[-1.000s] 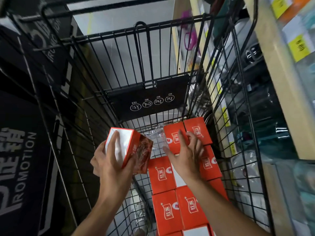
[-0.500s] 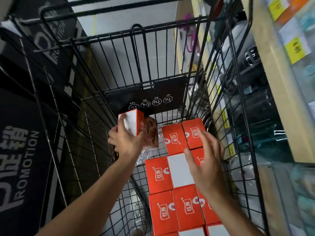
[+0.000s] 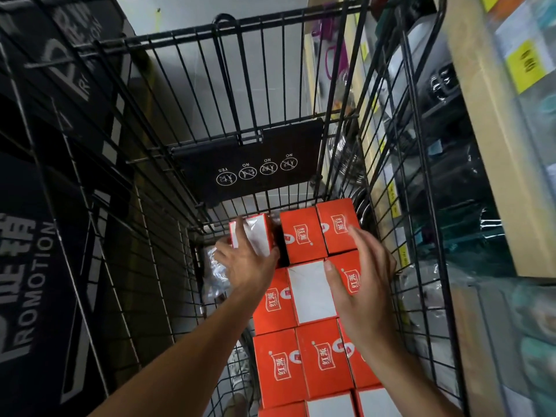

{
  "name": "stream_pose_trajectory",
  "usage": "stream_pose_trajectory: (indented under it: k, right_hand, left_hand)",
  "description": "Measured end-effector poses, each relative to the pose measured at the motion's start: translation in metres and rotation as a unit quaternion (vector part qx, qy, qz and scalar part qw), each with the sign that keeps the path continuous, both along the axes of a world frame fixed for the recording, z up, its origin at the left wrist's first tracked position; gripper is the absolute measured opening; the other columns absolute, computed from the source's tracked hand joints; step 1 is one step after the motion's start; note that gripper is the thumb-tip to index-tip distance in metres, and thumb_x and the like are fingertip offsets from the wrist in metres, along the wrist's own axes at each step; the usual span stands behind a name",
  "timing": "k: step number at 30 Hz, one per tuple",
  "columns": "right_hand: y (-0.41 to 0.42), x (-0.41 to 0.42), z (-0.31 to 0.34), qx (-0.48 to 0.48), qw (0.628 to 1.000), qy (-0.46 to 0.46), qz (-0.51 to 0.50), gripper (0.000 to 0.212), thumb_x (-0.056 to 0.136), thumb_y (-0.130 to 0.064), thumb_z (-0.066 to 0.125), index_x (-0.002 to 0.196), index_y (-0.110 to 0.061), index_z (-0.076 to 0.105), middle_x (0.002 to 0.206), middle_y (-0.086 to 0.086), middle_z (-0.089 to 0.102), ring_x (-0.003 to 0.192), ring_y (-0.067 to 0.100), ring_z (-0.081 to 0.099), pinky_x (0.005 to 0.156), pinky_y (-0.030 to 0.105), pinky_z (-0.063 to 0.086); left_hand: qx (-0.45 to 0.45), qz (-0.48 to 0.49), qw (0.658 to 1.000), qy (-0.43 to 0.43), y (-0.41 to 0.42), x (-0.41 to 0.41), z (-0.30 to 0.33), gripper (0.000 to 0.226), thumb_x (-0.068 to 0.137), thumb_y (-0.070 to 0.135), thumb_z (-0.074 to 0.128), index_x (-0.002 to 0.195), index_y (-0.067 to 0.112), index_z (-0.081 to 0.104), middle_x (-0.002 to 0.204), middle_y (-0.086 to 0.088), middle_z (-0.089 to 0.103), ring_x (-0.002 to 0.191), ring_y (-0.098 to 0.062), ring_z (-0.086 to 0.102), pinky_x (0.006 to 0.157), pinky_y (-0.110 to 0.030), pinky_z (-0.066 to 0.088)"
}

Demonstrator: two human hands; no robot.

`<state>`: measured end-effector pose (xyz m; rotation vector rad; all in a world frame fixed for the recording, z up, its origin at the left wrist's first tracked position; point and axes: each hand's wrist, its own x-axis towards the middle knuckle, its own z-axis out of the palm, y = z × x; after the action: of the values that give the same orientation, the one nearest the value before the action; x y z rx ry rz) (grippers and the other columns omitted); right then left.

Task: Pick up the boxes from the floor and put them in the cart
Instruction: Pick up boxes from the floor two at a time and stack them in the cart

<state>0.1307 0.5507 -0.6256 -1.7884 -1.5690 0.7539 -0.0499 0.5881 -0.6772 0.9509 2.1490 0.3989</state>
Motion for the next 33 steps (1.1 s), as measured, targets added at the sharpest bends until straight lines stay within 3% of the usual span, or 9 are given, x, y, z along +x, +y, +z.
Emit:
stream_pose_trajectory:
  k: [4, 8, 10, 12, 17, 23, 28, 33]
  right_hand:
    - [-0.003, 0.002, -0.002, -0.008, 1.0, -0.004, 0.001, 0.062, 0.092, -0.035, 0.061, 0.15, -0.021, 0.043, 0.149, -0.006, 0.041, 0.142, 0.015, 0.032, 0.115, 0.045, 0.036]
    - [-0.004, 0.0, 0.002, -0.018, 1.0, 0.014, 0.002, 0.062, 0.093, -0.036, 0.06, 0.151, -0.023, 0.042, 0.15, -0.008, 0.04, 0.143, 0.014, 0.033, 0.115, 0.044, 0.036]
    - [0.0, -0.003, 0.01, -0.025, 0.999, 0.028, 0.01, 0.062, 0.093, -0.037, 0.06, 0.151, -0.023, 0.042, 0.151, -0.009, 0.039, 0.144, 0.011, 0.033, 0.116, 0.039, 0.035]
    - [0.008, -0.007, 0.025, -0.031, 0.998, 0.033, 0.033, 0.063, 0.093, -0.038, 0.06, 0.151, -0.021, 0.042, 0.152, -0.008, 0.039, 0.144, 0.007, 0.033, 0.117, 0.032, 0.032]
    - [0.032, -0.012, 0.088, -0.045, 0.991, 0.016, 0.129, 0.061, 0.092, -0.04, 0.061, 0.148, -0.02, 0.048, 0.15, -0.005, 0.044, 0.142, 0.009, 0.035, 0.119, 0.027, 0.027]
    - [0.042, -0.017, 0.183, -0.041, 0.978, -0.035, 0.203, 0.059, 0.096, -0.05, 0.058, 0.15, -0.034, 0.041, 0.148, -0.023, 0.035, 0.14, -0.005, 0.027, 0.117, 0.023, 0.024]
    - [0.045, -0.017, 0.266, 0.004, 0.972, -0.094, 0.213, 0.061, 0.094, -0.064, 0.047, 0.151, -0.044, 0.036, 0.15, -0.03, 0.028, 0.142, -0.006, 0.021, 0.118, 0.027, 0.021]
    - [0.031, -0.024, 0.333, 0.039, 0.967, -0.131, 0.217, 0.067, 0.091, -0.074, 0.037, 0.152, -0.047, 0.03, 0.157, -0.026, 0.022, 0.145, -0.002, 0.015, 0.12, 0.032, 0.023]
  left_hand:
    - [0.023, -0.089, 0.996, -0.007, -0.005, 0.011, -0.002, 0.075, 0.093, 0.033, 0.062, 0.156, 0.034, 0.02, 0.152, -0.015, 0.012, 0.141, -0.038, 0.013, 0.092, -0.043, 0.043]
    - [0.002, -0.108, 0.994, -0.022, -0.008, 0.005, 0.0, 0.064, 0.097, 0.034, 0.057, 0.153, 0.034, 0.027, 0.156, -0.013, 0.012, 0.145, -0.037, 0.013, 0.102, -0.048, 0.043]
    - [-0.01, -0.128, 0.991, -0.038, -0.009, -0.004, 0.008, 0.052, 0.099, 0.043, 0.053, 0.148, 0.033, 0.04, 0.158, -0.01, 0.016, 0.146, -0.036, 0.023, 0.108, -0.05, 0.043]
    - [-0.017, -0.168, 0.985, -0.029, -0.01, -0.012, 0.027, 0.053, 0.1, 0.049, 0.05, 0.149, 0.032, 0.04, 0.162, -0.007, 0.014, 0.146, -0.032, 0.027, 0.112, -0.048, 0.04]
    - [0.046, -0.281, 0.959, -0.007, 0.0, -0.046, 0.114, 0.071, 0.091, 0.061, 0.045, 0.153, 0.027, 0.037, 0.159, -0.004, 0.032, 0.148, -0.022, 0.025, 0.121, -0.047, 0.027]
    - [0.135, -0.432, 0.887, 0.091, 0.004, -0.091, 0.239, 0.07, 0.093, 0.07, 0.038, 0.155, 0.04, 0.026, 0.163, 0.011, 0.024, 0.153, -0.015, 0.01, 0.125, -0.047, 0.011]
    - [0.186, -0.459, 0.853, 0.165, 0.007, -0.118, 0.347, 0.075, 0.088, 0.084, 0.01, 0.154, 0.049, 0.017, 0.164, 0.02, 0.008, 0.153, -0.009, -0.008, 0.125, -0.047, -0.002]
    - [0.227, -0.457, 0.834, 0.208, -0.003, -0.136, 0.437, 0.069, 0.091, 0.083, 0.015, 0.153, 0.054, 0.012, 0.165, 0.02, 0.009, 0.153, -0.006, -0.008, 0.125, -0.046, -0.002]
